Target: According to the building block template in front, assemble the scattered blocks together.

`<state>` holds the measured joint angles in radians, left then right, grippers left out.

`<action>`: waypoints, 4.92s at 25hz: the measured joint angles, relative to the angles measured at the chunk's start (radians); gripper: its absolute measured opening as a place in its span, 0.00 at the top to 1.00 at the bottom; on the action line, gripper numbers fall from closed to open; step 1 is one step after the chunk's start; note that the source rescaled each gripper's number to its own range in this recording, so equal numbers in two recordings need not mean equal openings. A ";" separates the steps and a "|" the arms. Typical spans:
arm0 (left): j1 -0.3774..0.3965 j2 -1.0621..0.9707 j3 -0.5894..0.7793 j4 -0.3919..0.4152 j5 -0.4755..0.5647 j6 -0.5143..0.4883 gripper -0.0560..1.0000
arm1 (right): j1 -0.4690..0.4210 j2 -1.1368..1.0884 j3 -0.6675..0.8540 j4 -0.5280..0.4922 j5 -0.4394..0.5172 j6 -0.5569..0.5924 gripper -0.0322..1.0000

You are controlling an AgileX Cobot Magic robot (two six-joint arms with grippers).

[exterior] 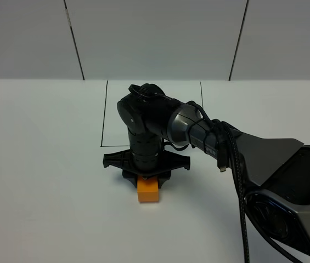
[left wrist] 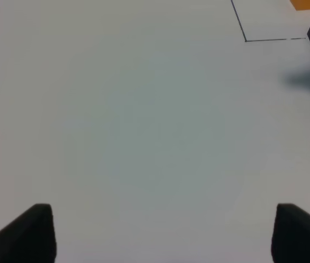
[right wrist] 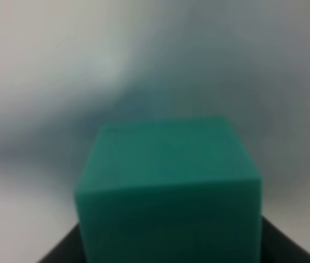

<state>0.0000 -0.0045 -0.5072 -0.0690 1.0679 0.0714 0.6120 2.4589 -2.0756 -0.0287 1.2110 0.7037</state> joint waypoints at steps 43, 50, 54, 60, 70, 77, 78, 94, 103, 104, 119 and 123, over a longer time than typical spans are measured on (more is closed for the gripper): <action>0.000 0.000 0.000 0.000 0.000 0.000 0.29 | -0.051 -0.179 -0.033 0.083 0.002 -0.120 0.00; 0.000 0.000 0.000 0.000 0.000 0.000 0.29 | -0.167 -0.294 -0.033 0.084 0.004 -0.196 0.00; 0.000 0.000 0.000 0.000 0.000 0.000 0.29 | -0.264 -0.327 -0.022 0.084 0.004 -0.241 0.00; 0.000 0.000 0.000 0.000 0.000 0.000 0.29 | -0.384 -0.379 0.064 0.091 0.005 -0.305 0.00; 0.000 0.000 0.000 0.000 0.000 0.000 0.29 | -0.470 -0.554 0.388 0.092 -0.029 -0.360 0.00; 0.000 0.000 0.000 0.000 0.000 0.000 0.29 | -0.470 -0.772 0.668 0.057 -0.156 -0.365 0.00; 0.000 0.000 0.000 0.000 0.000 0.000 0.29 | -0.470 -0.802 0.707 0.057 -0.170 -0.365 0.00; 0.000 0.000 0.000 0.000 0.000 0.000 0.29 | -0.470 -1.486 1.230 -0.009 -0.185 -0.308 0.20; 0.000 0.000 0.000 0.000 0.000 0.000 0.29 | -0.466 -1.879 1.354 -0.057 -0.083 -0.294 0.01; 0.000 0.000 0.000 0.000 0.000 0.000 0.29 | -0.458 -1.923 1.370 -0.054 -0.081 -0.297 0.00; 0.000 0.000 0.000 0.000 0.000 0.000 0.29 | -0.403 -2.450 1.565 0.093 -0.172 -0.532 0.00; 0.000 0.000 0.000 0.000 0.000 0.000 0.29 | -0.403 -2.465 1.566 0.120 -0.176 -0.583 0.01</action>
<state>0.0000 -0.0045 -0.5072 -0.0690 1.0679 0.0714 0.2089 -0.0063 -0.5091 0.0912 1.0351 0.1204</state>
